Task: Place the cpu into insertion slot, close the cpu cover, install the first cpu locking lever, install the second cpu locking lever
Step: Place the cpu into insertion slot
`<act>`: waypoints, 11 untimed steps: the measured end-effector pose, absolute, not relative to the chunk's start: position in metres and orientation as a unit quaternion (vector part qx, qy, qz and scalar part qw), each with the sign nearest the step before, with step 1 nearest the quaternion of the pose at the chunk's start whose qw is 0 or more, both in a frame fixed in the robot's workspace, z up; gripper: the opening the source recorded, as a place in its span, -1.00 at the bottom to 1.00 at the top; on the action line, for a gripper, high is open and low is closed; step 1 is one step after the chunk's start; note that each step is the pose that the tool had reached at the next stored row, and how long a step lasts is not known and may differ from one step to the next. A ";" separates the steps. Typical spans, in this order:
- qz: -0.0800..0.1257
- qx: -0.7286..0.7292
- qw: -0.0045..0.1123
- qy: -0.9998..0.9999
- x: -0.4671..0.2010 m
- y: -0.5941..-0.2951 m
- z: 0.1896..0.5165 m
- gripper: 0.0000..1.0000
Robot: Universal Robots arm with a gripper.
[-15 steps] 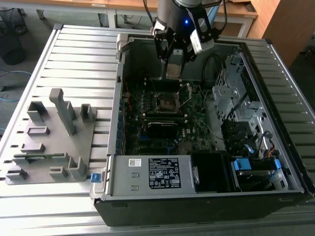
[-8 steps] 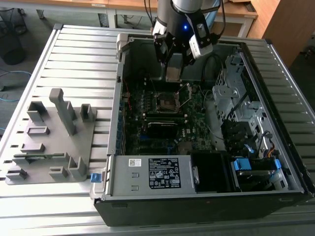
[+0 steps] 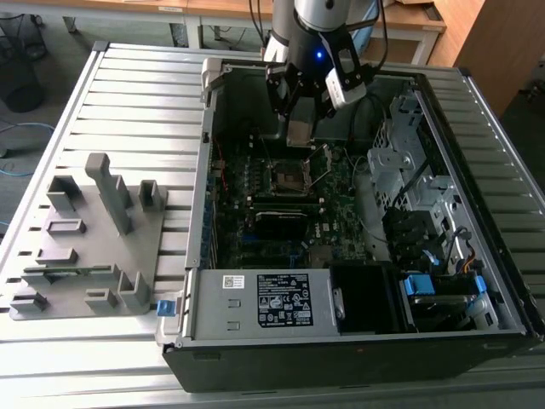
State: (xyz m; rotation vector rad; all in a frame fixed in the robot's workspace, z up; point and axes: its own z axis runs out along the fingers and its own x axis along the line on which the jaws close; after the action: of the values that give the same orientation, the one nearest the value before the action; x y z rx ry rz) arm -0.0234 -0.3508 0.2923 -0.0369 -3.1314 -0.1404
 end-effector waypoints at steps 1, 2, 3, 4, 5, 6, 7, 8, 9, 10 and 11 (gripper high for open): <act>-0.045 -0.012 0.003 -0.999 -0.023 -0.351 0.292 0.07; -0.045 -0.012 0.003 -0.999 -0.023 -0.351 0.292 0.07; -0.045 -0.012 0.003 -0.999 -0.023 -0.351 0.292 0.07; -0.045 -0.012 0.003 -0.999 -0.023 -0.351 0.292 0.07; -0.045 -0.012 0.003 -0.999 -0.023 -0.351 0.292 0.07; -0.045 -0.012 0.003 -0.999 -0.023 -0.351 0.291 0.07; -0.045 -0.012 0.003 -0.999 -0.023 -0.351 0.291 0.07; -0.045 -0.012 0.003 -0.999 -0.023 -0.351 0.291 0.07; -0.045 -0.012 0.003 -0.999 -0.024 -0.351 0.291 0.07; -0.045 -0.012 0.003 -0.999 -0.024 -0.351 0.291 0.07; -0.045 -0.012 0.003 -0.999 -0.024 -0.351 0.291 0.07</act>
State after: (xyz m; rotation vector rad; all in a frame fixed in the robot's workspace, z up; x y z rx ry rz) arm -0.0237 -0.3508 0.2910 -0.0371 -3.1315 -0.1403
